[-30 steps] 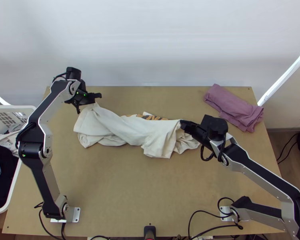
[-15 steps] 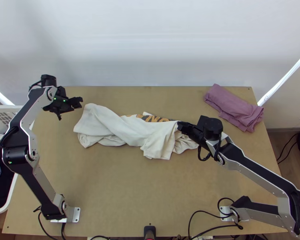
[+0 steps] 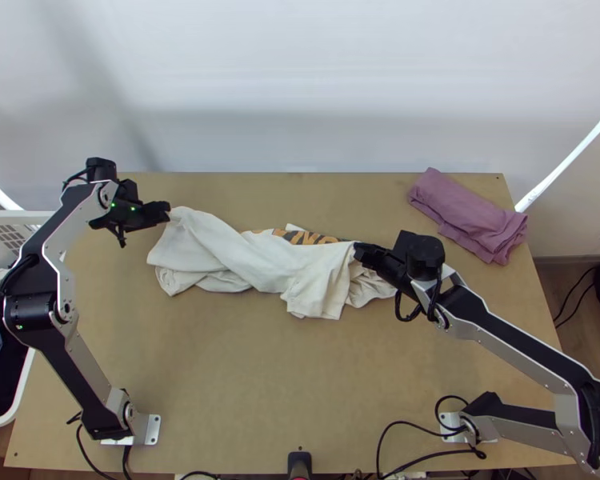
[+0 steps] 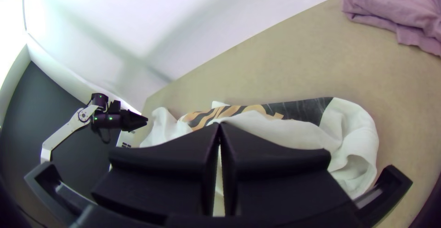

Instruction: Fold the t-shirt

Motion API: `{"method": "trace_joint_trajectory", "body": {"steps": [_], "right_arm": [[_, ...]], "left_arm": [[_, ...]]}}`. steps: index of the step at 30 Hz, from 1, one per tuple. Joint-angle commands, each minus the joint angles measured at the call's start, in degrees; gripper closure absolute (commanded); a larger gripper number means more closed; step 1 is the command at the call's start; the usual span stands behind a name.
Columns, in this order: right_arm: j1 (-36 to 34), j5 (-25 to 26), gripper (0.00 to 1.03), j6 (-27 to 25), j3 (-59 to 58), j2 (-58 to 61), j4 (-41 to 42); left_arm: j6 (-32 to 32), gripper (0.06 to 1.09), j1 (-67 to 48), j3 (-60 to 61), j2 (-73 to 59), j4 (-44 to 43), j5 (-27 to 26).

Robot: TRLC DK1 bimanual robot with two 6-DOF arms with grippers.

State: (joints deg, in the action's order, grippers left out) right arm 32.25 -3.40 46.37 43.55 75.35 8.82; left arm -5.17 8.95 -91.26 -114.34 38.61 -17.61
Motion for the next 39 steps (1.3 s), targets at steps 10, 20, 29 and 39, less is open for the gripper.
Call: {"method": "trace_joint_trajectory", "body": {"steps": [10,20,29,39], "right_arm": [[0.8,1.2,1.00,-0.1,0.7,1.4,1.1],[0.8,1.2,1.00,-0.4,0.7,1.6,1.1],[0.8,1.2,1.00,-0.4,0.5,1.9,1.4],[0.7,1.2,1.00,-0.5,0.7,2.0,1.4]], "left_arm": [[4.4,0.63,-0.2,1.5,-0.2,-4.4,-0.7],[4.7,0.62,-0.6,-1.2,-3.5,-4.2,-0.7],[4.7,0.59,-1.4,-2.4,-4.8,-4.1,-0.8],[4.6,0.60,-2.4,-3.3,-5.5,-4.0,-0.8]]}}
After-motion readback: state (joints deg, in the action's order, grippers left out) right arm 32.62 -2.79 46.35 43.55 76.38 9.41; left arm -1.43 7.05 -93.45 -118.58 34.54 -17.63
